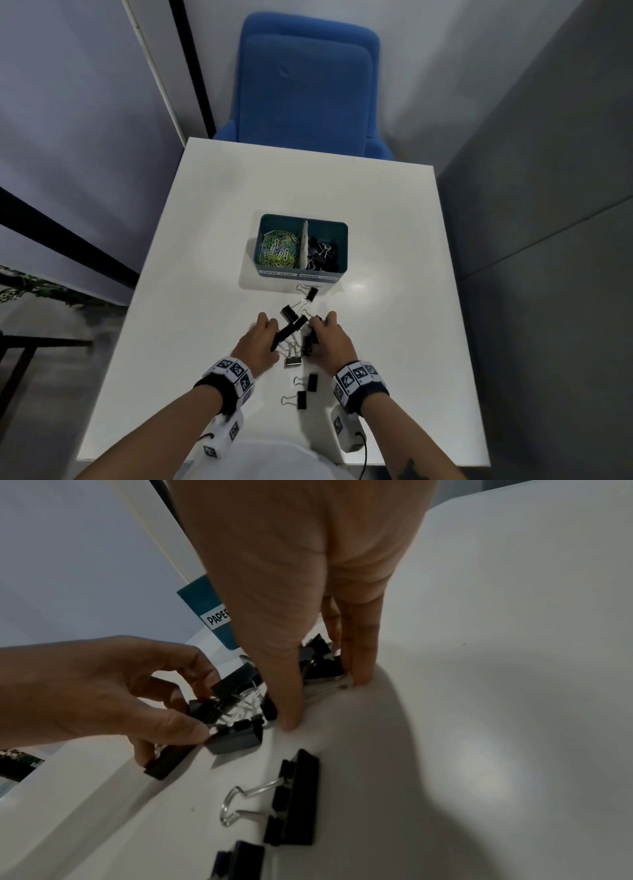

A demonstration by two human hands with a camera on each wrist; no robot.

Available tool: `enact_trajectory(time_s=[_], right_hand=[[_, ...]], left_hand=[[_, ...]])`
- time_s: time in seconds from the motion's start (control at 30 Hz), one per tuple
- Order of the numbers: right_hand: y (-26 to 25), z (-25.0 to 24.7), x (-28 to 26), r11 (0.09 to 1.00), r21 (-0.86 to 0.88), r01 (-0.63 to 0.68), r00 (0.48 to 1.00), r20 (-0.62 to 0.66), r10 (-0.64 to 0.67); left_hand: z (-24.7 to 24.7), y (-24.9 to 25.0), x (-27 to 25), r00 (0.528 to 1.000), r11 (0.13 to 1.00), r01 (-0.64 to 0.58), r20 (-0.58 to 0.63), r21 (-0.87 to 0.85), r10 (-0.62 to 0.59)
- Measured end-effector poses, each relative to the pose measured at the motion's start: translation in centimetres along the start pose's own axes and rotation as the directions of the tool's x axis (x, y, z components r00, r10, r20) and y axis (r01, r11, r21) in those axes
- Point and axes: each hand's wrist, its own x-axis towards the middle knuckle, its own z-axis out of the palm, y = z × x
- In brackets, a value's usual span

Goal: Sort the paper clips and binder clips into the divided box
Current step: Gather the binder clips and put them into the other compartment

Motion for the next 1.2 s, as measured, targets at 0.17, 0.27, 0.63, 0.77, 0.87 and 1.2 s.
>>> enact_trajectory(time_s=[0.17,0.27,0.63,0.77,0.87,1.2], right_hand=[[0.2,0.4,-0.8,0.999,-0.003,0.035,0.998,-0.055,-0.035],[0.4,0.0,-1.3,0.999,0.031,0.039,0.998,-0.057,-0.037],[-0.5,-8.8,-1.0,0.988,0.135,0.079,0.917,-0.398,-0.019],[-1.0,-14.1,2.0,0.978,0.194,0.076,0.889,-0.458,0.022],[-1.0,-14.9,2.7,0.976,0.216,0.025,0.888,-0.454,0.078],[2.0,-7.0,0.5,0.995,0.094,0.019,0.991,-0.131,-0.007]], left_hand=[[0.1,-0.2,-0.2,0.999,1.0,0.015,-0.051,-0.02,-0.016],[-0.4,0.1,-0.4,0.998,1.0,-0.002,-0.067,0.031,0.004],[-5.4,3.0,-0.4,0.939,0.99,-0.106,-0.318,0.096,0.132],[-9.7,6.2,1.4,0.886,0.995,-0.102,-0.454,0.005,0.094],[-12.3,8.6,3.5,0.845,0.994,-0.111,-0.528,-0.022,0.083],[-10.8,6.5,4.6,0.908,0.971,-0.236,-0.346,0.041,0.235]])
